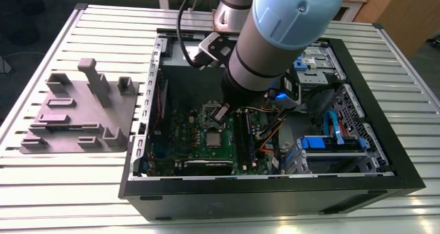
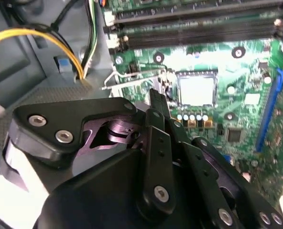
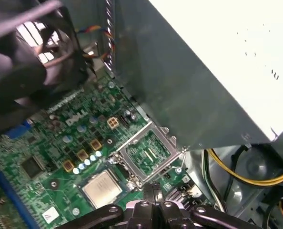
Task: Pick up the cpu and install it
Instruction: 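Close the cpu cover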
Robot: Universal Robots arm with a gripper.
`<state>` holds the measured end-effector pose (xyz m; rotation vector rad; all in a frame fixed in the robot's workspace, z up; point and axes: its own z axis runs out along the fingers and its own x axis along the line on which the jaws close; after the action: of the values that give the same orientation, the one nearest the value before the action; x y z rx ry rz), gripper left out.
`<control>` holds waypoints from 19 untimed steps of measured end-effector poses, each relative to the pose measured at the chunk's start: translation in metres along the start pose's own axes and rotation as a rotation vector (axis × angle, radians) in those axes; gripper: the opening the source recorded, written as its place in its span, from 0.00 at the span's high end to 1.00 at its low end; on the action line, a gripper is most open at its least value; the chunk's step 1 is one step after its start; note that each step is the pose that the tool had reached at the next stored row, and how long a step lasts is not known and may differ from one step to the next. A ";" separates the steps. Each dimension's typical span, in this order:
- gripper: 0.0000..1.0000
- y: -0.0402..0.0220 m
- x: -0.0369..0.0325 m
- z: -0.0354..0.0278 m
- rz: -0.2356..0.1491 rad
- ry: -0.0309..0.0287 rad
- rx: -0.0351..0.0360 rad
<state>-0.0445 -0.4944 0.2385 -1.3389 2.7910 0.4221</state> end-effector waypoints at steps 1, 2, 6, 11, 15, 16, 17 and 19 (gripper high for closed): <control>0.90 -0.0012 -0.0010 0.0016 -0.001 0.0002 -0.0001; 0.90 -0.0019 -0.0016 0.0031 -0.002 0.0003 -0.0006; 0.90 -0.0028 -0.0013 0.0070 -0.054 0.0104 -0.0093; 0.90 -0.0032 -0.0020 0.0095 -0.076 0.0020 -0.0154; 0.90 -0.0020 -0.0039 0.0116 -0.087 -0.0123 0.0002; 0.90 -0.0016 -0.0045 0.0121 -0.092 -0.0177 0.0082; 0.90 -0.0011 -0.0052 0.0126 -0.097 -0.0232 0.0165; 0.90 -0.0002 -0.0065 0.0138 -0.105 -0.0304 0.0272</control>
<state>-0.0416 -0.4861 0.2260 -1.4528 2.6767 0.3959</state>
